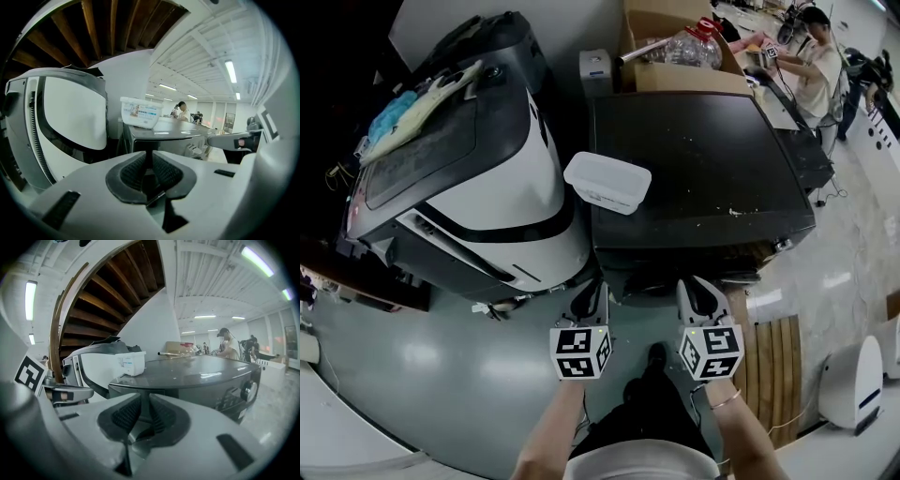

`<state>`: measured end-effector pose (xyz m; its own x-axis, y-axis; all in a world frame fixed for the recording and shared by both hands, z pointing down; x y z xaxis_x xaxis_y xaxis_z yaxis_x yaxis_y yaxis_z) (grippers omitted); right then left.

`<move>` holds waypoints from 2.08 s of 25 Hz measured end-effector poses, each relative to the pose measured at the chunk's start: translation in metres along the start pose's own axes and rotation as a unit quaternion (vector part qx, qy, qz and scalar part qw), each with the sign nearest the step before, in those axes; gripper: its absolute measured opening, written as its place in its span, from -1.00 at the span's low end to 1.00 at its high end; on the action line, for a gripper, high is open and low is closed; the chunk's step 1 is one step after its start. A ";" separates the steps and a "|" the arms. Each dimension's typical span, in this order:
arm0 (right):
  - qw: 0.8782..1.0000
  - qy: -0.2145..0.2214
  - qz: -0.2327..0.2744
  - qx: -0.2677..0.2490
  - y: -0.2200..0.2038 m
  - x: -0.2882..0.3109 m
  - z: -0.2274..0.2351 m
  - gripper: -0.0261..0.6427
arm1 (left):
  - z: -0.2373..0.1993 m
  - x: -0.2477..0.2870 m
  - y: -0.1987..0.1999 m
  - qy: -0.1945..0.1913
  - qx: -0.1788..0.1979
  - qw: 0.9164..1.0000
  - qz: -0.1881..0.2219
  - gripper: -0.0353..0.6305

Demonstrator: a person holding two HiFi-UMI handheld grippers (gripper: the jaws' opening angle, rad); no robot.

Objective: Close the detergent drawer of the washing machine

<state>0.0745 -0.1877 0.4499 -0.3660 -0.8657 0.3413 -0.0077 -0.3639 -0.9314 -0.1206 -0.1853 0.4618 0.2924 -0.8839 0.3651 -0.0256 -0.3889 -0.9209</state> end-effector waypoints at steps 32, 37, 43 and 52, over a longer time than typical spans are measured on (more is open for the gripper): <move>0.999 0.016 0.039 -0.013 0.016 -0.089 -0.031 -0.92 | 0.010 -0.098 0.012 -0.022 0.011 0.999 0.047 -0.91; 0.999 0.013 0.037 -0.020 0.017 -0.090 -0.034 -0.92 | 0.009 -0.102 0.013 -0.023 0.008 0.998 0.052 -0.91; 0.999 0.012 0.034 -0.023 0.017 -0.091 -0.036 -0.92 | 0.008 -0.105 0.014 -0.022 0.005 0.998 0.053 -0.91; 0.999 0.013 0.031 -0.025 0.015 -0.089 -0.037 -0.92 | 0.006 -0.105 0.011 -0.020 0.001 0.998 0.053 -0.91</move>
<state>0.0724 -0.1034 0.4008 -0.3916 -0.8765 0.2799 -0.0300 -0.2919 -0.9560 -0.1458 -0.0956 0.4124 0.3266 -0.9087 0.2601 -0.0558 -0.2932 -0.9544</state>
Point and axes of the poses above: the fingertips, and each gripper's own axes: x forward along the fingers, z to its right, y out of its top, the point moved 3 cm from there along -x, backward along the fingers, and after that the axes turned 1 degree about -y, right-handed, at the moved point
